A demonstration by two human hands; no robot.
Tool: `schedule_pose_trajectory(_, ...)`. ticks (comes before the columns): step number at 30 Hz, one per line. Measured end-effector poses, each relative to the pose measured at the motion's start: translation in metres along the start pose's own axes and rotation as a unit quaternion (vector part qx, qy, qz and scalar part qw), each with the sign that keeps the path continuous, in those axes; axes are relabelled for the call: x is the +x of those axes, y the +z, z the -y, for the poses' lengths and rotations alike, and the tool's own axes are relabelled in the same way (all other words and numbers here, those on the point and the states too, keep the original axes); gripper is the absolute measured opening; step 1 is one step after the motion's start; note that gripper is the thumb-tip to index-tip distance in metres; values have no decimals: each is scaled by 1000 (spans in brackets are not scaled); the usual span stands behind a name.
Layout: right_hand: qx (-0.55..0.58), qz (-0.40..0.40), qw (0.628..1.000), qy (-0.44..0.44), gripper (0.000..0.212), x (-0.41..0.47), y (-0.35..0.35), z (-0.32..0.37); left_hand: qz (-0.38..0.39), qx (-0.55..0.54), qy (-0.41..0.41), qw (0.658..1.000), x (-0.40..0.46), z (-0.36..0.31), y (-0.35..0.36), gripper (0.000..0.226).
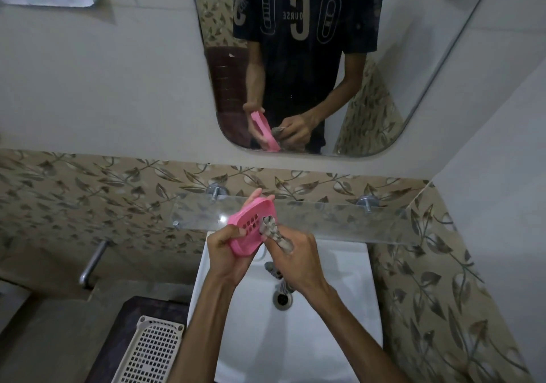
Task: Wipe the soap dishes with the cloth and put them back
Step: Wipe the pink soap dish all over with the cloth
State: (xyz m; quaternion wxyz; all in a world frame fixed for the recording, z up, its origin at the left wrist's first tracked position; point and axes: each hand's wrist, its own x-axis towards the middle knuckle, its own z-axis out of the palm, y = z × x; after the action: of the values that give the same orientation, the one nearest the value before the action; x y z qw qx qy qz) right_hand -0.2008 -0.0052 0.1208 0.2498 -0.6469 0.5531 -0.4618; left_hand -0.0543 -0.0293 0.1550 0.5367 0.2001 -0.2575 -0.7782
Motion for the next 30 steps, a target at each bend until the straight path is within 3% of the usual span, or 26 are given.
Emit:
schedule_pose_trajectory(3, -27, -23, 999, -33, 36, 9, -4, -4, -4, -20, 0, 1000, 1, 5, -1, 101)
schedule_pose_trajectory(6, -55, -77, 995, 14, 36, 17, -5, -9, 5, -22, 12, 1000, 2, 9, 2, 101)
schedule_pose_trajectory(10, -38, -28, 998, -37, 33, 13, -4, -5, -17, -24, 14, 999, 2, 6, 2, 101)
schedule_pose_trajectory(14, -45, -113, 993, 8, 26, 20, -7, -4, 0, -17, 20, 1000, 4, 7, 15, 97)
schedule_pose_trajectory(18, -35, -60, 996, -59, 12, 10, -3, 8, -18, -38, 18, 999, 2, 4, 15, 95)
schedule_pose_trajectory(22, -111, -117, 986, -30, 17, 21, -16, 7, -13, -25, 22, 999, -2, 6, 20, 85)
schedule_pose_trajectory(26, -114, -27, 989, -86, 18, 4, -18, 19, -35, 1, 19, 999, -6, -3, 21, 87)
schedule_pose_trajectory(30, -112, -106, 986, -60, 12, 24, -37, 20, -38, 40, -1, 998, -3, -6, 34, 72)
